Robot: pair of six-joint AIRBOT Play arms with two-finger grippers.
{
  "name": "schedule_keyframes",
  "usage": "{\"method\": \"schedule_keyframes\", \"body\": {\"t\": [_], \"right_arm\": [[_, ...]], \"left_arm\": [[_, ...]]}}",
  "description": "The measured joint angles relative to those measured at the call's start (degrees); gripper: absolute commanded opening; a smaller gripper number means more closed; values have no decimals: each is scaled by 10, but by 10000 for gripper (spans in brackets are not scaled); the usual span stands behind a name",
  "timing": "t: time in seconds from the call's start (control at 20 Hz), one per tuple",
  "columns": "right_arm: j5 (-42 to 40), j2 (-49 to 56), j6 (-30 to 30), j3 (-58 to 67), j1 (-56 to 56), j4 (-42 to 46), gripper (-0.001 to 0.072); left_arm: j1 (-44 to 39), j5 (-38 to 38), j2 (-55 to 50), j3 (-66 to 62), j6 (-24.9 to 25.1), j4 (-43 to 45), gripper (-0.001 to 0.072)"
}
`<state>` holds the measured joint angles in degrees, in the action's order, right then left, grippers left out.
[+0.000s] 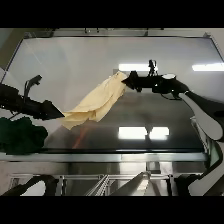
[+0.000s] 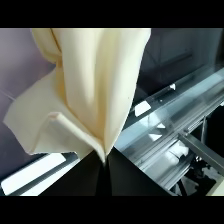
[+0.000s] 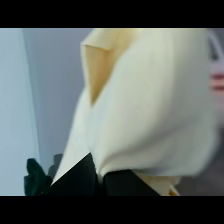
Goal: Fold the shirts.
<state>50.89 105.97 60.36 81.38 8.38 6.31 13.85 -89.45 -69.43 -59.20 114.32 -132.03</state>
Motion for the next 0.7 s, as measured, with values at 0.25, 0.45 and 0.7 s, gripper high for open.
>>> {"method": "schedule_keyframes", "body": {"t": [0.25, 0.45, 0.7], "right_arm": [[93, -213, -96, 45, -88, -13, 18], [96, -400, -136, 65, -168, 15, 19], [33, -489, -189, 71, -167, 60, 19]], "left_arm": [[57, -33, 33, -222, -18, -41, 14], [112, -25, 101, -393, -41, -55, 16], [84, 11, 162, -434, -50, -60, 16]]}}
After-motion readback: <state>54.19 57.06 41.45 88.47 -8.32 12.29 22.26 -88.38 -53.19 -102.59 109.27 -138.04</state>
